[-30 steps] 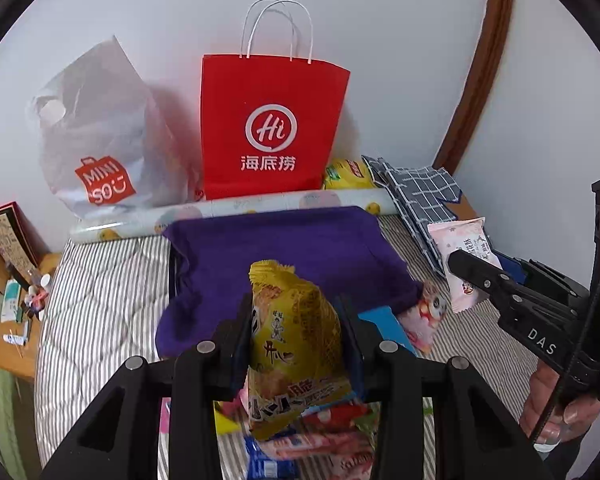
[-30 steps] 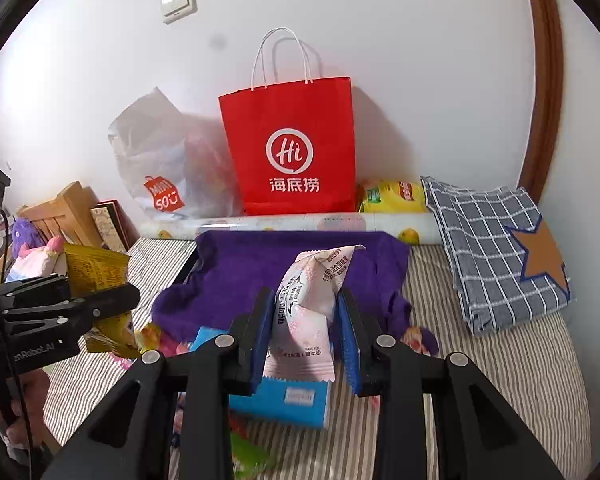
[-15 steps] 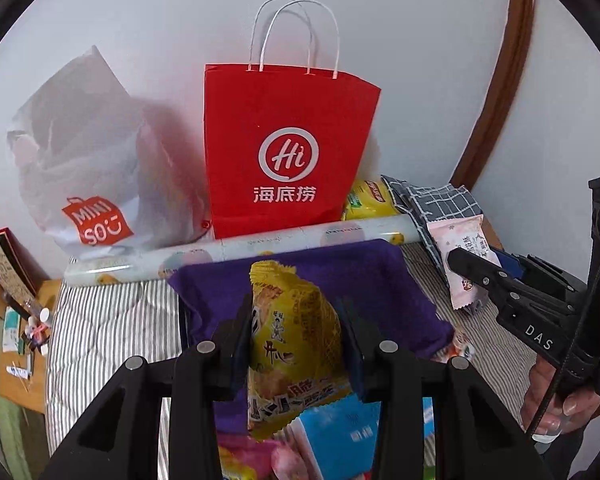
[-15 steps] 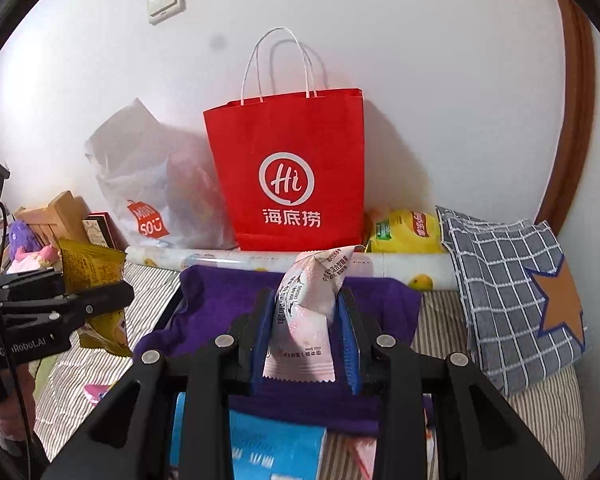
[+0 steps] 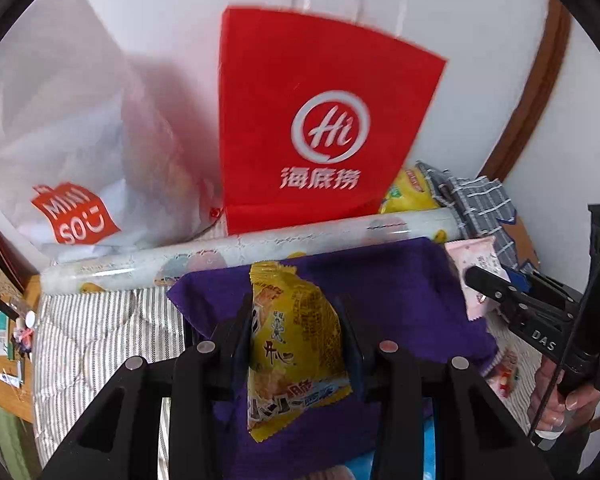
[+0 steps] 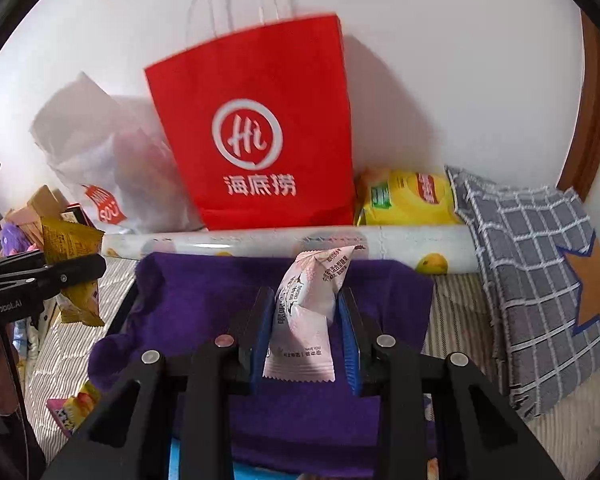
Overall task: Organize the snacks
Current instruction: 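Carry both bags onto the purple towel and open both tools, then grasp the panda-print snack bag with the right tool while the left tool reaches the pink-yellow chip bag, then grasp and lift the pink-yellow chip bag with the left tool, then carry both held bags toward the purple towel, then lower the pink-yellow chip bag and panda bag onto the towel, open both tools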
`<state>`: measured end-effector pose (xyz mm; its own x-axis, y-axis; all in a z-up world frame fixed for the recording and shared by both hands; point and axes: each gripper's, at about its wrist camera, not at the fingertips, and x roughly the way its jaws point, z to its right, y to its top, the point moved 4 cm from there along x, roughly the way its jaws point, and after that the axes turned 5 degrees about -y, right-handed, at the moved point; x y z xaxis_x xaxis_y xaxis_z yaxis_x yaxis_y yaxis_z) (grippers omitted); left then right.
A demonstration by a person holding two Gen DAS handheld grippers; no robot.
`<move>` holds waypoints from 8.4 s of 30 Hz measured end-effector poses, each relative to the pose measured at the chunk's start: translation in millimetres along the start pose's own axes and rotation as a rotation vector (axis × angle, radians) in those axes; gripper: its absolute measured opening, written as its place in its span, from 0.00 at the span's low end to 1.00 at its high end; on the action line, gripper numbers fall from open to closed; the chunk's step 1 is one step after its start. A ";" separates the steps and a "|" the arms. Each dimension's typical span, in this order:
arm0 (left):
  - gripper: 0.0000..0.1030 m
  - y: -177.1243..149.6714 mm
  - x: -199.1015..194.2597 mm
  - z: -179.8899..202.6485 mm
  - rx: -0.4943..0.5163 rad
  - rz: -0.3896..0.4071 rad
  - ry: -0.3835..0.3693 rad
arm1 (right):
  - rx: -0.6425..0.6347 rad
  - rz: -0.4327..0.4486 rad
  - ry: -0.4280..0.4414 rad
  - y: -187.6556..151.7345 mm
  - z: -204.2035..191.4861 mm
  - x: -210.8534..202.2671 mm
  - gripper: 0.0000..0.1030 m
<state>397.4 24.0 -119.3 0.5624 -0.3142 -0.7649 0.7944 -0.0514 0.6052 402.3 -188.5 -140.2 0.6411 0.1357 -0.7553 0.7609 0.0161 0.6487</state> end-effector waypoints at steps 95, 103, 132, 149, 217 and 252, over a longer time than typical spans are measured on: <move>0.67 -129.6 -74.4 -29.0 -0.082 -0.103 0.098 | 0.063 -0.102 -0.096 -148.2 41.5 -71.5 0.47; 0.68 -147.4 -42.1 -29.5 -0.074 -0.172 0.086 | 0.147 -0.117 -0.085 -177.5 45.9 -105.0 0.47; 0.64 -218.5 -46.6 -27.6 -0.063 -0.208 0.061 | 0.138 -0.176 -0.064 -218.3 35.8 -117.9 0.76; 0.59 -225.2 -69.0 -28.0 -0.120 -0.157 0.048 | 0.111 -0.147 0.023 -219.2 24.8 -116.6 0.47; 0.59 -138.6 -132.4 84.0 0.011 0.040 -0.108 | 0.104 0.109 0.040 -101.9 -0.6 -207.7 0.46; 0.59 -85.9 -29.7 -8.9 -0.086 -0.035 -0.014 | 0.123 0.049 0.036 -25.8 17.0 -71.0 0.46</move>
<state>314.5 46.2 -150.5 0.5311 -0.3271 -0.7816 0.8307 0.0192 0.5564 338.8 -215.4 -104.9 0.6755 0.1692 -0.7177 0.7367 -0.1128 0.6668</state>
